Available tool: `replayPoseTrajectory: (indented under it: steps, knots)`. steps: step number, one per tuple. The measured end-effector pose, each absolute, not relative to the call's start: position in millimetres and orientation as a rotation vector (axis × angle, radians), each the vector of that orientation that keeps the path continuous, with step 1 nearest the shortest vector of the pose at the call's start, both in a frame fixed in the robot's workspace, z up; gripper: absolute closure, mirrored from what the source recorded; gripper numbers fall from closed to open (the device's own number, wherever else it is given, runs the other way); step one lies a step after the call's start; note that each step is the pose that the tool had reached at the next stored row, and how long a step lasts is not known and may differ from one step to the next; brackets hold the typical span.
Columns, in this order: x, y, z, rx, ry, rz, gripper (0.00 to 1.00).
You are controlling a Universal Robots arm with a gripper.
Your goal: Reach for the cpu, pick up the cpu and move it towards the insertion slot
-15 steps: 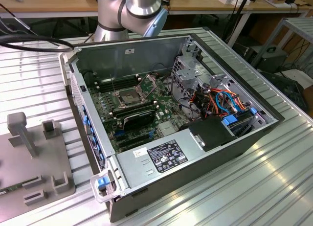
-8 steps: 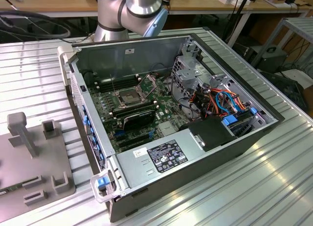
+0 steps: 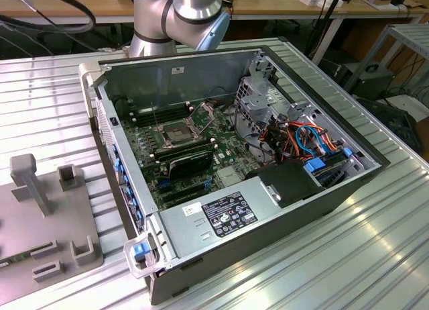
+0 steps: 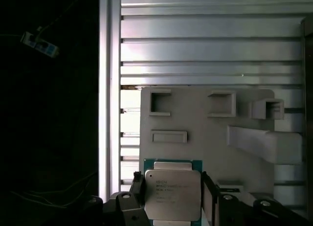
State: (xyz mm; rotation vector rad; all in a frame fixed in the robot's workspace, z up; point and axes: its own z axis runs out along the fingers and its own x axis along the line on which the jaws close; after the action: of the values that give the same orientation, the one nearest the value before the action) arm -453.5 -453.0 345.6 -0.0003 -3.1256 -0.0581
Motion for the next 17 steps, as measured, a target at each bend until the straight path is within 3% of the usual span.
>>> replayPoseTrajectory:
  steps: [17]
  knots:
    - [-454, -453, 404, 0.000, -3.126, -0.058, 0.45]
